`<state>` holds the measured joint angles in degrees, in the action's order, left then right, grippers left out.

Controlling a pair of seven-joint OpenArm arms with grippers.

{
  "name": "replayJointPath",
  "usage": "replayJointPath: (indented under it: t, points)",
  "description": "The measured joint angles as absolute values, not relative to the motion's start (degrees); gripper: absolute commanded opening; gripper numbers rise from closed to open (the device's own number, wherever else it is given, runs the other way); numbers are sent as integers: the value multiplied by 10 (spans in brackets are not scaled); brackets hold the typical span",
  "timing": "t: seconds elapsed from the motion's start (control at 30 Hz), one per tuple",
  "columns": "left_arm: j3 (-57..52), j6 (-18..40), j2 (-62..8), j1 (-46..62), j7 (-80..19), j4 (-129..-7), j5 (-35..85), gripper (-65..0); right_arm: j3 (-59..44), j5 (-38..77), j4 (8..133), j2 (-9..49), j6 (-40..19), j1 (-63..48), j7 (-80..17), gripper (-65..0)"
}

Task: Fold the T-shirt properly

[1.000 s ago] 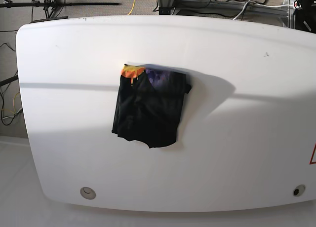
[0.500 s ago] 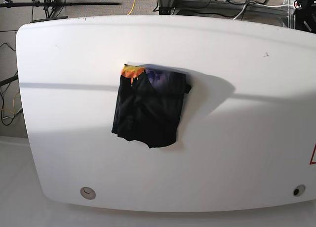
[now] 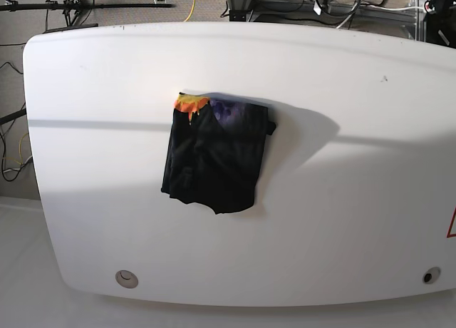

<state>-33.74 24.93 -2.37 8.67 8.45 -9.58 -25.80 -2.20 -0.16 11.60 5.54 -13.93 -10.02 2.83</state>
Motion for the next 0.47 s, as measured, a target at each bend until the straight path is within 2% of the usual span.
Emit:
replayJointPath:
  t: [0.47]
  points:
    - [-338,244,-32,97,78,-83,-257,-650,-23,-2,96,46,-139,-105,9,-641]
